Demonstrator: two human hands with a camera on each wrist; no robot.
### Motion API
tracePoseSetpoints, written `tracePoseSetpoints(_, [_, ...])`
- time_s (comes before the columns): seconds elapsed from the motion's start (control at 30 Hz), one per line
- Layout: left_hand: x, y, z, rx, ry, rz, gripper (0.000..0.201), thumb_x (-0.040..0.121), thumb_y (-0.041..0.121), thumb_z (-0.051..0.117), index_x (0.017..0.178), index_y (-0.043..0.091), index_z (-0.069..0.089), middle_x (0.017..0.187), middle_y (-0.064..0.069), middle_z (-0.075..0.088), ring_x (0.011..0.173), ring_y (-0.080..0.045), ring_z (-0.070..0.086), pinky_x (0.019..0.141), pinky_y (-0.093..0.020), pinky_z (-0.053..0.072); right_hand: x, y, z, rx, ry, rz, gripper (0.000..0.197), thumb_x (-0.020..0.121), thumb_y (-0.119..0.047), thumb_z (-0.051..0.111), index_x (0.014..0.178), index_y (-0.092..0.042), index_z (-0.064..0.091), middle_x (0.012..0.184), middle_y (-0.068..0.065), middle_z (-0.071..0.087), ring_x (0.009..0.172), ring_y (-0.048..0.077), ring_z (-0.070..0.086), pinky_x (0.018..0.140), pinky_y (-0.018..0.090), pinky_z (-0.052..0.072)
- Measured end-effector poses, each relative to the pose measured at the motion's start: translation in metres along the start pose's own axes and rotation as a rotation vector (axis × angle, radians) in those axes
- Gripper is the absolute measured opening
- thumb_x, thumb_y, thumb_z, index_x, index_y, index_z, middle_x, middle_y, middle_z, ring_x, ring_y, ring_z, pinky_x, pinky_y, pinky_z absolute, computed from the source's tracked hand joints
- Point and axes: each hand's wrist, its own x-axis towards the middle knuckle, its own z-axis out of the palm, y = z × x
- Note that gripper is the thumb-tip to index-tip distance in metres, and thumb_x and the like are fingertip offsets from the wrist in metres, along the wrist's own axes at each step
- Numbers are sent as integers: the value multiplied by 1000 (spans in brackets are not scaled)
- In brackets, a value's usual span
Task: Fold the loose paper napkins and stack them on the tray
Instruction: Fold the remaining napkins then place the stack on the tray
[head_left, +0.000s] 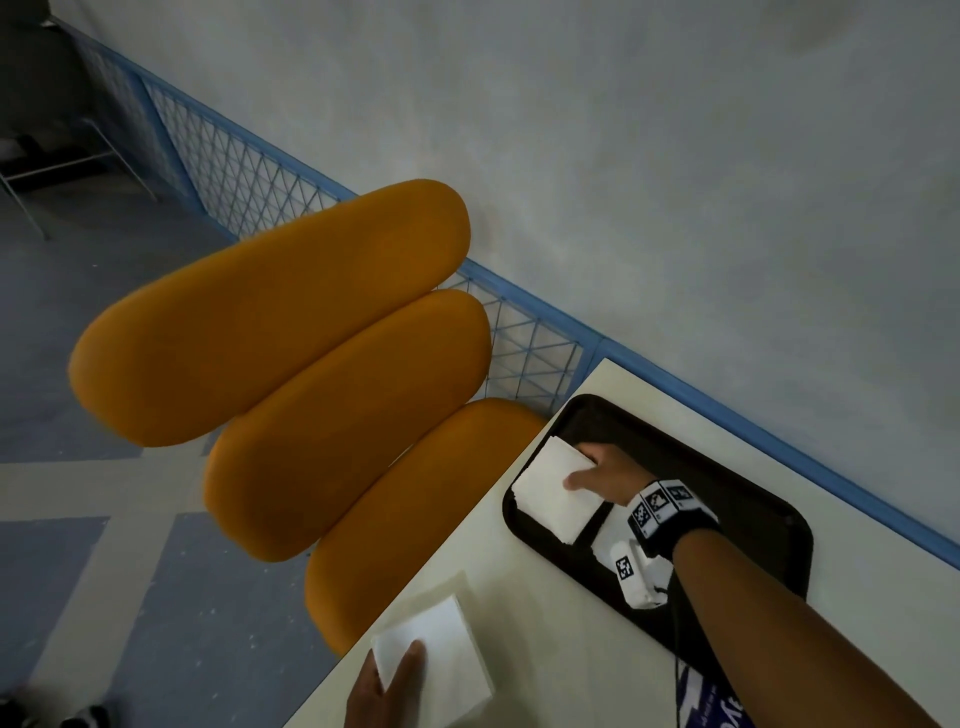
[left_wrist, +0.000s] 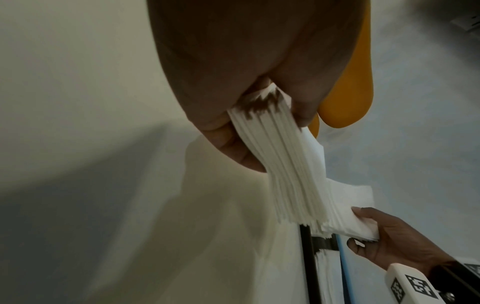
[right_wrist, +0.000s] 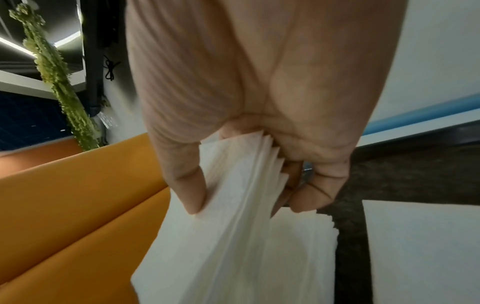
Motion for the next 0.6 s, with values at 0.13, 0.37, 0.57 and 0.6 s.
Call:
tracePoseSetpoints(0.13, [13,4,-4,17,6,-31,55,90,22,73,138,3,53,136,-22,58,106,-30,52,106,-45,41,19,7,5,-104,3,42,48,87,-19,72,132,-16,56,123,4,62,115,22,57,100,35,48])
tracePoseSetpoints(0.37, [23,0,-3,74,1,-12,53,91,14,72,138,-1,53,136,-24,58,118,-37,54,105,-42,38,29,22,24,-313,271,-152,57,94,-22,62,146,-35,43,143,1,55,134,24,48,113,52,37])
tracePoseSetpoints(0.57, [27,-17,-3,81,-12,65,27,87,19,77,109,19,63,106,-13,64,105,-31,58,99,-40,45,20,18,40,-481,375,-201,91,81,-66,64,154,-33,21,158,2,33,145,27,30,115,54,31])
tracePoseSetpoints(0.6, [27,-19,-1,87,-6,78,25,86,18,78,107,20,63,105,-14,65,105,-31,59,99,-40,45,17,17,46,-566,335,-183,105,75,-75,64,156,-33,12,161,3,27,147,29,26,115,56,29])
